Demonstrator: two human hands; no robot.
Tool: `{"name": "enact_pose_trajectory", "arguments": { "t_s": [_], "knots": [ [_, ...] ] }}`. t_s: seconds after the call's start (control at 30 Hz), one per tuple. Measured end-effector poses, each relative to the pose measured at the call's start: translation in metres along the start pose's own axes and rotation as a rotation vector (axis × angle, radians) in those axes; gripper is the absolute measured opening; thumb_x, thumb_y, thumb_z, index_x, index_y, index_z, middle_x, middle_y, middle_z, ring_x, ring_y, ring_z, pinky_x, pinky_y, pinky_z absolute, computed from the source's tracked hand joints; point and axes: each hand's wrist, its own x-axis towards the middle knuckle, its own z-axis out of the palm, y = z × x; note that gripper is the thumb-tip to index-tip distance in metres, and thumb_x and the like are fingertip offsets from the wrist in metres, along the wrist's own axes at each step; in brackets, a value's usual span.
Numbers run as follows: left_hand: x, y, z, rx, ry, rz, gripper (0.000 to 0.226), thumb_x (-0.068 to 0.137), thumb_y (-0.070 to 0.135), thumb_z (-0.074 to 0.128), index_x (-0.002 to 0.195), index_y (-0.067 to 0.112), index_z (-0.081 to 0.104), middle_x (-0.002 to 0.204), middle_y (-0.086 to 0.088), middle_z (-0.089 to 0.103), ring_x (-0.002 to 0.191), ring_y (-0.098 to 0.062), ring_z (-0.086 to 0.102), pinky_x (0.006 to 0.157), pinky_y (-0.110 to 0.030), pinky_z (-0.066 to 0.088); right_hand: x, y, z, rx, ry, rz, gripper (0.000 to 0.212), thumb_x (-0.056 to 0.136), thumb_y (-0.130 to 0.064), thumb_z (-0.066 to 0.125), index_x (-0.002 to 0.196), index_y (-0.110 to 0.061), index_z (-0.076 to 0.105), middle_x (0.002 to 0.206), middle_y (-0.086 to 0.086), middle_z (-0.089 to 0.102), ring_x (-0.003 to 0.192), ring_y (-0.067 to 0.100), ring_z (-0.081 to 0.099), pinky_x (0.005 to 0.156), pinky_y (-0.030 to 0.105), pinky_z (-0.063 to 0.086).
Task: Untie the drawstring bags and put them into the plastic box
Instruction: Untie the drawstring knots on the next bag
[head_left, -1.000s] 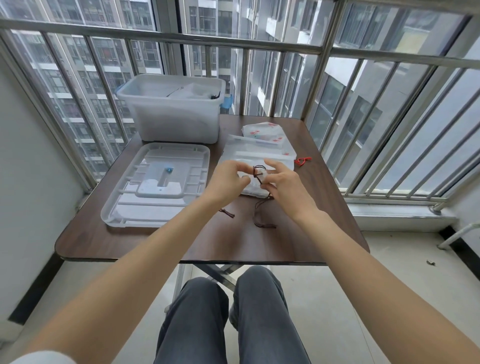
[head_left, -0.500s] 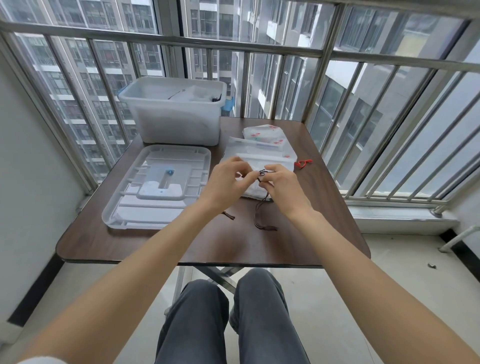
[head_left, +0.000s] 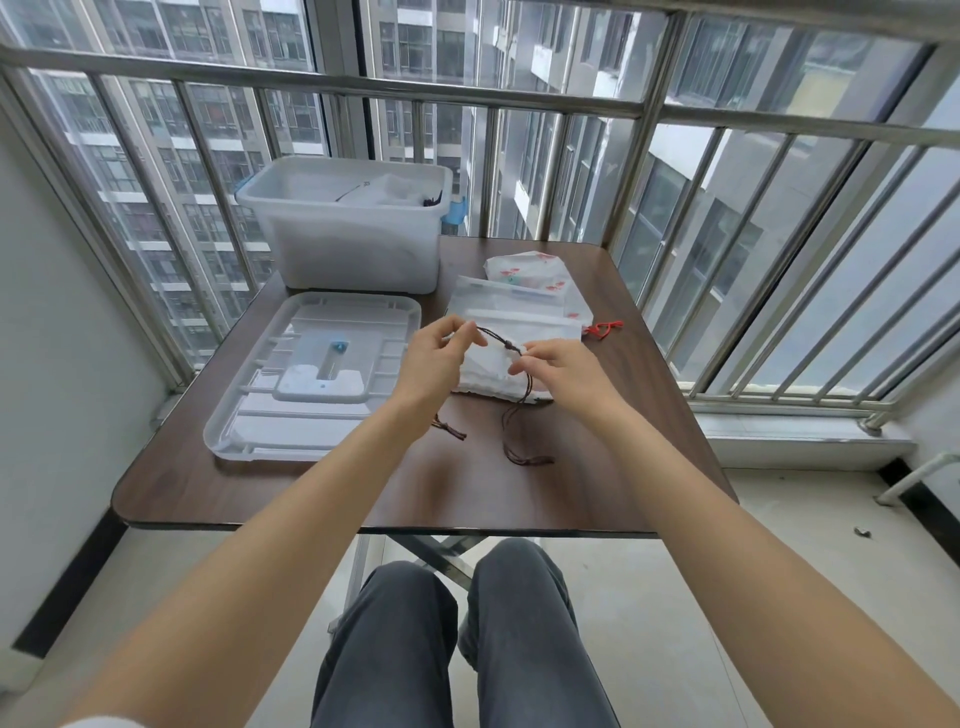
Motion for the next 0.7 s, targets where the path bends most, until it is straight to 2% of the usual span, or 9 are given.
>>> {"name": "enact_pose_trajectory", "arguments": {
  "t_s": [0.03,0.1,0.2,0.4,0.5,0.6,0.7],
  "knots": [
    [0.002,-0.002,0.000,-0.013,0.013,-0.043,0.029,0.096,0.025,0.047,0.070,0.017,0.056,0.054,0.006,0.034,0.042,-0.009,0.022,0.036,-0.017,0.020,0.000,0.001,-0.001,0.111,0.017,0.047,0.020,0.088,-0.014,0.055,0.075,-0.012,0.070,0.082,-0.001,0.060,0.082,0.009,0.051,0.075,0.027,0.035],
    [0.006,-0.008,-0.004,-0.054,0.067,-0.134,0.031,0.096,0.025,0.048,0.066,0.019,0.054,0.059,0.003,0.032,0.047,-0.012,0.019,0.042,-0.021,0.017,-0.001,0.004,-0.005,0.384,0.052,0.157,0.020,0.088,-0.011,0.056,0.073,-0.011,0.069,0.086,-0.001,0.065,0.089,0.010,0.056,0.078,0.029,0.043],
    [0.009,-0.019,-0.008,-0.067,0.202,-0.180,0.035,0.094,0.023,0.049,0.060,0.018,0.049,0.055,0.001,0.027,0.049,-0.014,0.021,0.049,-0.028,0.017,-0.003,0.005,-0.007,0.726,0.081,0.269,0.023,0.091,-0.003,0.051,0.070,-0.006,0.061,0.080,0.003,0.062,0.080,0.011,0.059,0.067,0.025,0.046],
    [0.013,-0.034,-0.011,-0.100,0.310,-0.234,0.036,0.092,0.017,0.050,0.056,0.017,0.047,0.052,-0.001,0.030,0.050,-0.016,0.025,0.050,-0.029,0.019,0.000,0.007,-0.007,0.769,0.171,0.305,0.026,0.092,0.005,0.046,0.071,-0.003,0.058,0.081,0.004,0.059,0.070,0.011,0.058,0.055,0.016,0.045],
    [0.014,-0.036,-0.013,-0.173,0.284,-0.285,0.035,0.094,0.017,0.049,0.059,0.016,0.047,0.053,0.000,0.026,0.045,-0.013,0.022,0.043,-0.023,0.017,-0.002,0.008,-0.007,0.901,0.143,0.336,0.022,0.089,0.003,0.046,0.073,-0.004,0.058,0.073,0.006,0.063,0.072,0.013,0.061,0.059,0.019,0.044],
    [0.012,-0.034,-0.018,-0.325,0.160,-0.340,0.029,0.096,0.020,0.048,0.068,0.014,0.051,0.060,0.003,0.027,0.033,-0.004,0.020,0.031,-0.015,0.015,-0.004,0.007,-0.008,1.095,0.137,0.340,0.021,0.088,-0.002,0.047,0.070,-0.007,0.057,0.058,-0.003,0.065,0.069,0.010,0.065,0.054,0.018,0.042],
    [0.010,-0.030,-0.021,-0.472,0.069,-0.366,0.024,0.096,0.025,0.048,0.075,0.014,0.055,0.067,0.005,0.029,0.031,-0.001,0.019,0.029,-0.012,0.014,-0.004,0.007,-0.011,1.245,0.104,0.309,0.023,0.089,-0.007,0.048,0.070,-0.010,0.059,0.076,-0.005,0.072,0.071,0.006,0.067,0.048,0.015,0.042]
  ]
}}
